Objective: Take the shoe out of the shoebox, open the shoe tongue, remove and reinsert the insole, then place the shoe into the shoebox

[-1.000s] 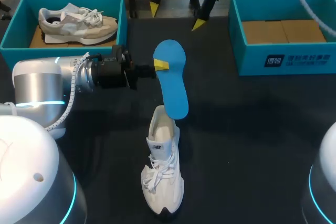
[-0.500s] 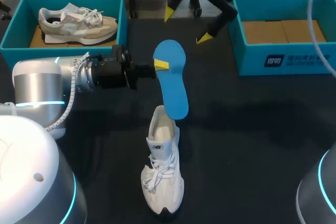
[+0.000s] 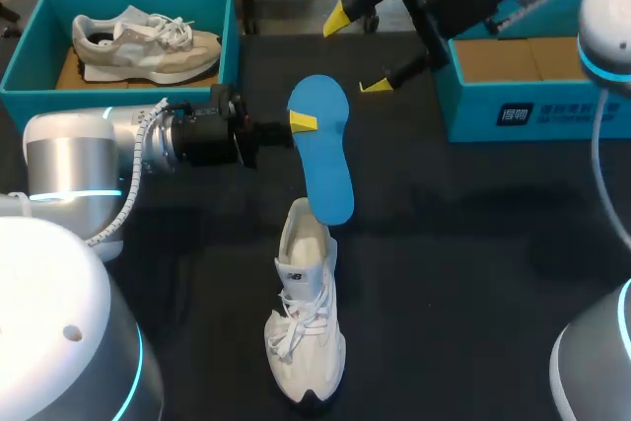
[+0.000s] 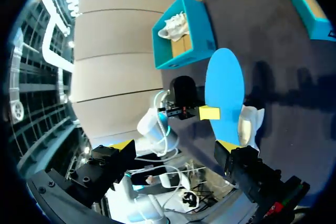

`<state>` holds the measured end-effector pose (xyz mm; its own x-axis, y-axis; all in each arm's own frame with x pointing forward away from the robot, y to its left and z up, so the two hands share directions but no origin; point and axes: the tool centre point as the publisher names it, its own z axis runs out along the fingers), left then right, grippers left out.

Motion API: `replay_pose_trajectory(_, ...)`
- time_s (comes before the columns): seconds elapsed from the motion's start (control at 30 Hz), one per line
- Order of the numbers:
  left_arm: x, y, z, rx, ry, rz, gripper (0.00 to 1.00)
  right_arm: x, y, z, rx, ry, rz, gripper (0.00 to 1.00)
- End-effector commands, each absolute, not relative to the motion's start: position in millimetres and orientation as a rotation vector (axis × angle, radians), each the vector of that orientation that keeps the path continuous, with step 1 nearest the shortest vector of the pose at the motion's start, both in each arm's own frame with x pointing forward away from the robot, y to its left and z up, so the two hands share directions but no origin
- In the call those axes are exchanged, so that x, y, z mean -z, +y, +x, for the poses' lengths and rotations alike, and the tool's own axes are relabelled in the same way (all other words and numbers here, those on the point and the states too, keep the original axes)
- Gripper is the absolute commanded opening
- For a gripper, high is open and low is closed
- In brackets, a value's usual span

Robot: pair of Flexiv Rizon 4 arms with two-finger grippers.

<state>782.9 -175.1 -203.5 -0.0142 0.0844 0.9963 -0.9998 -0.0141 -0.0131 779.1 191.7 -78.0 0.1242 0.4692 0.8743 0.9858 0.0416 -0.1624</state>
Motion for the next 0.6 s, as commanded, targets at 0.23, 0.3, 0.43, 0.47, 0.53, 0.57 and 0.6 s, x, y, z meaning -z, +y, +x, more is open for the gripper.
replay_pose_trajectory(0.23,203,-175,782,-1.27,-1.15,1.152,0.0,97,193,775,1.079,-1.134,-1.244,1.0)
replay_pose_trajectory(0.3,203,-175,782,-1.27,-1.15,1.152,0.0,100,193,774,1.105,-1.141,-1.23,1.0)
replay_pose_trajectory(0.43,203,-175,782,-1.27,-1.15,1.152,0.0,104,192,774,1.126,-1.153,-1.216,1.0)
replay_pose_trajectory(0.47,203,-175,782,-1.27,-1.15,1.152,0.0,105,192,773,1.127,-1.154,-1.216,1.0)
replay_pose_trajectory(0.53,203,-175,782,-1.27,-1.15,1.152,0.0,106,191,773,1.137,-1.156,-1.211,1.0)
replay_pose_trajectory(0.57,203,-175,782,-1.27,-1.15,1.152,0.0,107,191,773,1.141,-1.156,-1.208,1.0)
replay_pose_trajectory(0.6,203,-175,782,-1.27,-1.15,1.152,0.0,107,191,773,1.143,-1.155,-1.207,1.0)
